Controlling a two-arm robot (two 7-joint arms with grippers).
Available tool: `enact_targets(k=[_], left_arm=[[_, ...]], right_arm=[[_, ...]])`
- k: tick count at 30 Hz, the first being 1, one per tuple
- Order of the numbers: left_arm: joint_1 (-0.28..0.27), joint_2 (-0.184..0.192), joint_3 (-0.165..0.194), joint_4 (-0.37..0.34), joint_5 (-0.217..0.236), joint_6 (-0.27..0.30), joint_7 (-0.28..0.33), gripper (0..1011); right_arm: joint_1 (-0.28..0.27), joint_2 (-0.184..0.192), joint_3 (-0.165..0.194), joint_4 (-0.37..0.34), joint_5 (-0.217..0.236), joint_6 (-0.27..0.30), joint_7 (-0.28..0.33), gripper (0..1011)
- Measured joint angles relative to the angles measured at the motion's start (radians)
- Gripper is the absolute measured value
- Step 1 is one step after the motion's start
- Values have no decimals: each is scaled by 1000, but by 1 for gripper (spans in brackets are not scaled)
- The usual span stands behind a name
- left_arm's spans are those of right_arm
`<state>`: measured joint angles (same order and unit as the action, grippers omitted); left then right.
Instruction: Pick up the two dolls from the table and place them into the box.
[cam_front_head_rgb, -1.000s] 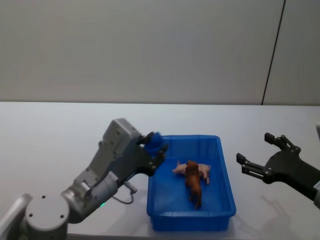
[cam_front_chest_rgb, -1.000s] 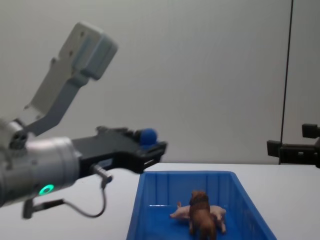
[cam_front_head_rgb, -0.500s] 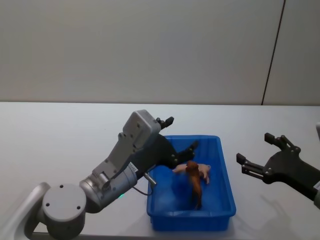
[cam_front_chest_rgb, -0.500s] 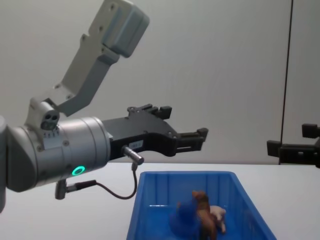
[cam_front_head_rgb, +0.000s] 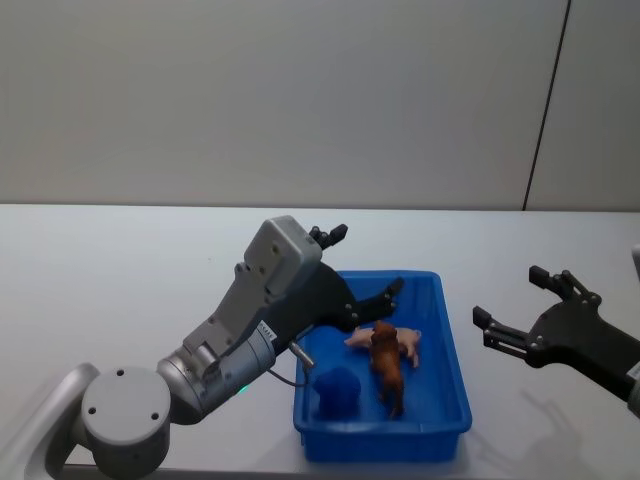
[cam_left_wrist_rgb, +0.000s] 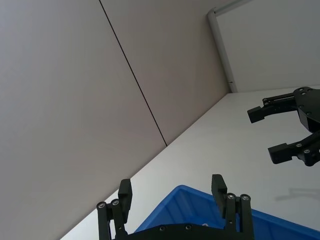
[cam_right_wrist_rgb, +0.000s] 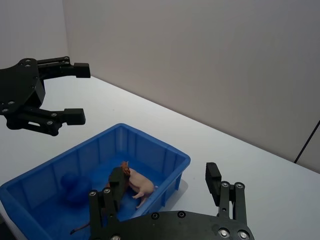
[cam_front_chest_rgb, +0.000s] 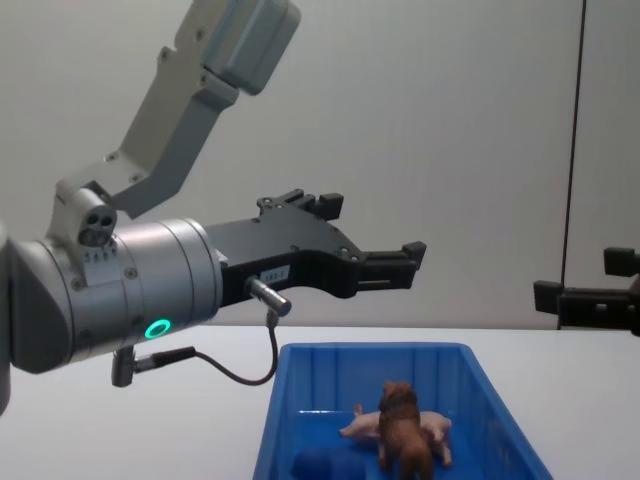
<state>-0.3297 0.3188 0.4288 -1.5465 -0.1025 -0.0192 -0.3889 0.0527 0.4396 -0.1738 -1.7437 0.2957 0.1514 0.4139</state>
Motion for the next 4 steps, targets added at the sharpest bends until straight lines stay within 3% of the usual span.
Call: enact_targets(k=[4], left_arm=[[2,1,0,-4,-1,-2,3,1001]], right_arm=[[0,0,0,0,0,0,0,1001]])
